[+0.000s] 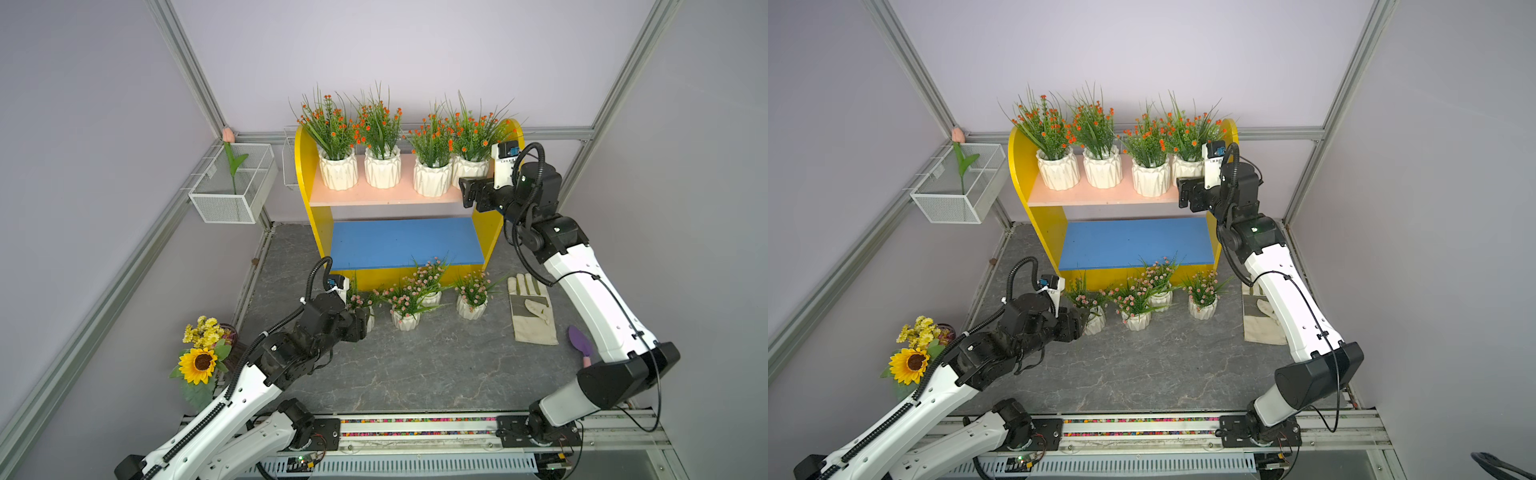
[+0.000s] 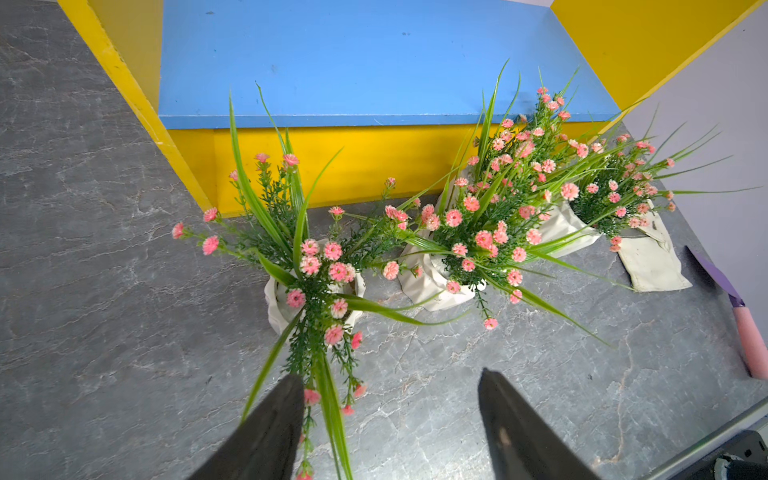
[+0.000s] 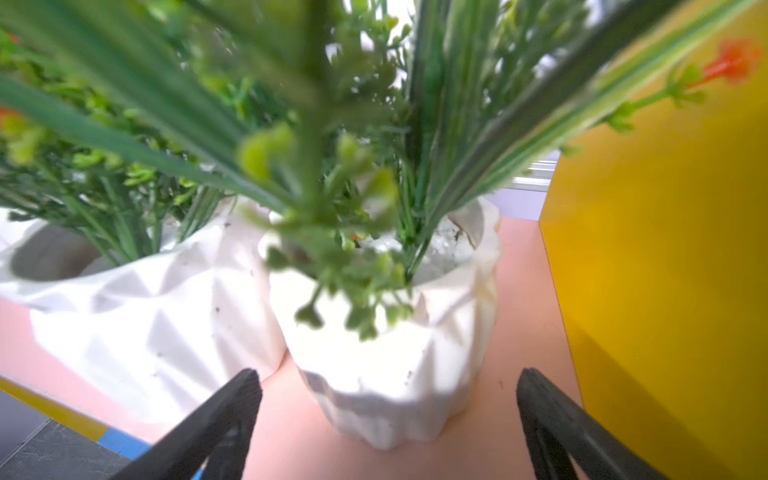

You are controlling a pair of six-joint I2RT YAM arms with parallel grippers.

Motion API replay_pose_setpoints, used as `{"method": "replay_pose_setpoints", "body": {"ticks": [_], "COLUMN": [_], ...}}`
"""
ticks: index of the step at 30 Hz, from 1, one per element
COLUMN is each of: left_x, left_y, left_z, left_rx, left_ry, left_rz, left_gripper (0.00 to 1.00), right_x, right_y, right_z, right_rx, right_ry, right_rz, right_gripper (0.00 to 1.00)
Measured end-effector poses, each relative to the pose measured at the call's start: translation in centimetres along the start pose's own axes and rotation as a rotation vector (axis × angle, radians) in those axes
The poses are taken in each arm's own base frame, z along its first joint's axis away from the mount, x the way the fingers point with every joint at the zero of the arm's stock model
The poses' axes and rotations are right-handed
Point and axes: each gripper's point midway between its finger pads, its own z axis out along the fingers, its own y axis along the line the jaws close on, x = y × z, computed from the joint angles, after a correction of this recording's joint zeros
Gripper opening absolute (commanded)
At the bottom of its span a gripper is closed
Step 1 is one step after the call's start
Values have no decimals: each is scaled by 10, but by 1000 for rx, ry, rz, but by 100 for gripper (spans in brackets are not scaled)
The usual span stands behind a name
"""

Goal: Place the baby's breath potted plants on the rack by color
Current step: Pick up the baby's breath potted plant from the center of the board.

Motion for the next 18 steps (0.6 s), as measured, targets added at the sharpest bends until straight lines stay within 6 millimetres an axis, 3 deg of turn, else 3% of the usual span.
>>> {"method": "replay_pose_setpoints", "body": {"ticks": [4, 9, 13, 18], "left_x": [-1, -2, -3, -3], "left_y": [-1, -2, -2, -3], "left_z": [1, 1, 1, 1], "left_rx": [5, 7, 9, 11], "left_ry": [-2, -5, -9, -12], "left_rz": [-1, -1, -2, -3], "left_gripper": [70, 70, 70, 70], "right_x": [5, 27, 31, 44], "right_y": [0, -1, 2, 7], "right_z": [-7, -15, -26, -41], "right_rx": [0, -5, -20, -40], "right_ry": [8, 45, 29, 36], "right_rz": [0, 5, 11, 26], "right_gripper": [100, 99, 89, 88]}}
